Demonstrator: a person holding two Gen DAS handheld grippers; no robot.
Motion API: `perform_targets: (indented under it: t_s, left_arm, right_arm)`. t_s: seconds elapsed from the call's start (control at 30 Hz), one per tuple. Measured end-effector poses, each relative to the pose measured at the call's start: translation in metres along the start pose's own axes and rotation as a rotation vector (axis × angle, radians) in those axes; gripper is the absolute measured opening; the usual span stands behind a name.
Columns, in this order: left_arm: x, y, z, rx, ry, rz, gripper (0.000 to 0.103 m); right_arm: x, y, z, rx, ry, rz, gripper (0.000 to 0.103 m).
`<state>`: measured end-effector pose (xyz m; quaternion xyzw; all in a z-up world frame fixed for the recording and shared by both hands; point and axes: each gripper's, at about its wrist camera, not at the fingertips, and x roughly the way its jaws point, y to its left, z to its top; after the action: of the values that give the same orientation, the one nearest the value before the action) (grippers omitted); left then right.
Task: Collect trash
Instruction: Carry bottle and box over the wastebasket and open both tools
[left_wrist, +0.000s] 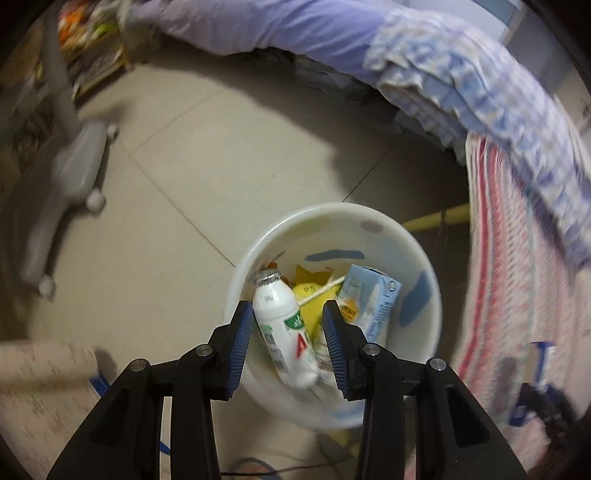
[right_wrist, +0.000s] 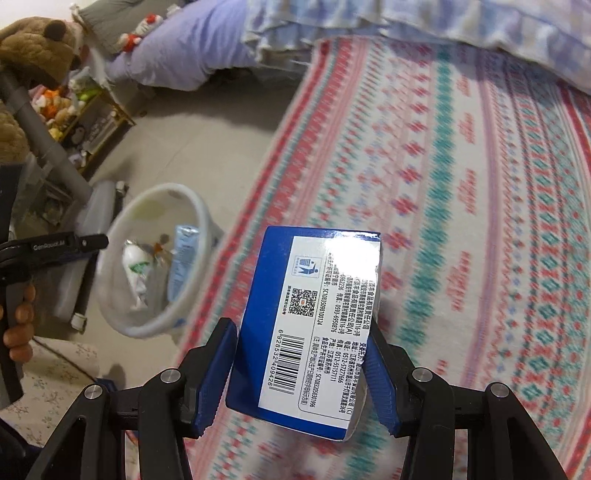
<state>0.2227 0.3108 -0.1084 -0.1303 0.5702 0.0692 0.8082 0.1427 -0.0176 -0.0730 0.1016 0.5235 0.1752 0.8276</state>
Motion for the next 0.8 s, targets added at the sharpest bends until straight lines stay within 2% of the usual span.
perform_targets:
  t_s: [0.1, 0.2, 0.27, 0.4, 0.53, 0.6, 0.67, 0.8]
  left_arm:
    - [-0.019, 0.013, -0.005, -0.080, 0.005, -0.099, 0.042]
    - [-0.028, 0.020, -0.012, -0.117, -0.018, -0.082, 0.054]
    - [-0.029, 0.026, -0.011, -0.140, -0.015, -0.079, 0.055]
    - [-0.032, 0.041, -0.011, -0.226, 0.002, -0.118, 0.055]
    - [-0.037, 0.051, -0.007, -0.265, -0.017, -0.141, 0.055]
    - [-0.039, 0.054, -0.006, -0.281, -0.017, -0.140, 0.055]
    - [-0.039, 0.056, -0.006, -0.293, -0.008, -0.141, 0.055]
    - [-0.043, 0.060, -0.008, -0.287, -0.016, -0.122, 0.055]
  right_arm:
    - [0.008, 0.022, 0.007, -0.038, -0.009, 0.023, 0.058]
    - [0.025, 0.048, 0.013, -0.053, -0.004, 0.053, 0.058]
    - [0.039, 0.066, 0.019, -0.054, 0.001, 0.072, 0.058]
    - [0.071, 0.111, 0.034, -0.082, 0.004, 0.100, 0.058]
    - [0.101, 0.152, 0.051, -0.122, 0.005, 0.081, 0.059]
    - [0.116, 0.164, 0.057, -0.144, 0.021, 0.087, 0.061]
    - [0.126, 0.167, 0.059, -0.146, 0.025, 0.071, 0.068]
    - [0.122, 0.150, 0.052, -0.110, 0.036, 0.078, 0.069]
